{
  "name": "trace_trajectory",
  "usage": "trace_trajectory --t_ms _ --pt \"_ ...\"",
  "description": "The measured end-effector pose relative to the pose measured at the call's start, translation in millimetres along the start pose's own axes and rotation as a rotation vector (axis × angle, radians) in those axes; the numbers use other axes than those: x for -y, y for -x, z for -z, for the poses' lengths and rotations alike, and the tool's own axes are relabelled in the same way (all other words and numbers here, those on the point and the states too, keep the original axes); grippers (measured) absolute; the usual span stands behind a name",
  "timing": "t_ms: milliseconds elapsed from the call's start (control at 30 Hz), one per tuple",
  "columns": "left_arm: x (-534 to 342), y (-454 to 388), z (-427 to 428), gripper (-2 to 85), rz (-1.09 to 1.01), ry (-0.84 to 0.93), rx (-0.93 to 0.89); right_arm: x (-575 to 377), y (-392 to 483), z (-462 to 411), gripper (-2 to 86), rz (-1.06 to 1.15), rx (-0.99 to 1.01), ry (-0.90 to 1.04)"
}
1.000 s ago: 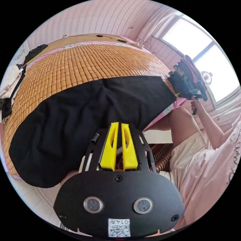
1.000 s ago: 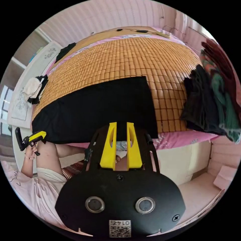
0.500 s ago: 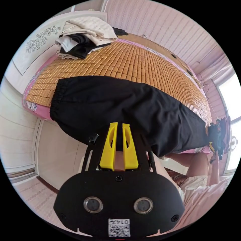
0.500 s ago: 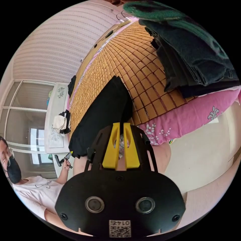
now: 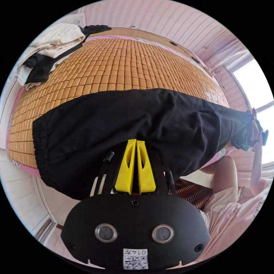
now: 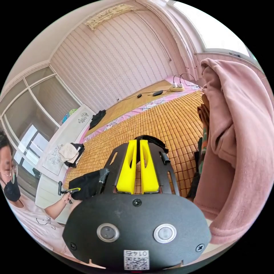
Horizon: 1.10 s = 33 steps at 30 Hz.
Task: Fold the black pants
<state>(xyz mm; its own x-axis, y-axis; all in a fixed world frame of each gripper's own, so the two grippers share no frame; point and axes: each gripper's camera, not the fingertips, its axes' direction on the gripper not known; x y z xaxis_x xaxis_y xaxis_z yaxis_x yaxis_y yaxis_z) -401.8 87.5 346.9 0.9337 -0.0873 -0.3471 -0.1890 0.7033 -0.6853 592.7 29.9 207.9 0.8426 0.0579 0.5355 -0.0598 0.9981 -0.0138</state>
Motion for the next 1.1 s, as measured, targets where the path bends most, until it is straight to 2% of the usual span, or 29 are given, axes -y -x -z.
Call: trace_trajectory --t_ms 167,300,367,467,533,600,633,700,733,867,967,1100 --pt "32 -41 -33 -1.0 -0.128 0.104 -0.256 32 19 32 1.0 0.066 -0.024 -0.098" --pt "35 -62 -42 -1.0 -0.174 0.060 -0.349 50 81 16 1.1 0.210 0.208 -0.111" --pt "29 -61 -30 -1.0 -0.156 -0.010 -0.416 50 130 -15 1.2 0.328 0.326 -0.008" --pt "9 -42 5 -1.0 -0.104 -0.133 -0.438 15 230 -84 1.3 0.560 0.540 0.247" --pt "-9 -23 26 -1.0 -0.062 -0.187 -0.408 -47 300 -151 1.5 0.676 0.678 0.508" --pt "-27 -2 41 -1.0 0.001 -0.206 -0.361 -105 336 -205 1.7 0.710 0.689 0.694" --pt "-38 10 48 -1.0 0.032 -0.210 -0.326 -144 350 -240 1.8 0.720 0.642 0.831" --pt "-51 22 54 -0.9 0.059 -0.206 -0.275 -188 359 -276 2.0 0.750 0.504 0.959" --pt "-57 27 55 -0.8 0.065 -0.197 -0.254 -204 361 -286 2.2 0.755 0.442 0.980" --pt "-58 24 46 0.3 0.050 -0.184 -0.320 -214 367 -292 2.6 0.726 0.488 0.975" --pt "-41 5 36 3.0 -0.004 -0.187 -0.296 -209 375 -293 3.3 0.724 0.484 0.926" --pt "-29 -18 32 4.4 -0.074 -0.185 -0.280 -198 396 -296 7.2 0.727 0.604 0.938"
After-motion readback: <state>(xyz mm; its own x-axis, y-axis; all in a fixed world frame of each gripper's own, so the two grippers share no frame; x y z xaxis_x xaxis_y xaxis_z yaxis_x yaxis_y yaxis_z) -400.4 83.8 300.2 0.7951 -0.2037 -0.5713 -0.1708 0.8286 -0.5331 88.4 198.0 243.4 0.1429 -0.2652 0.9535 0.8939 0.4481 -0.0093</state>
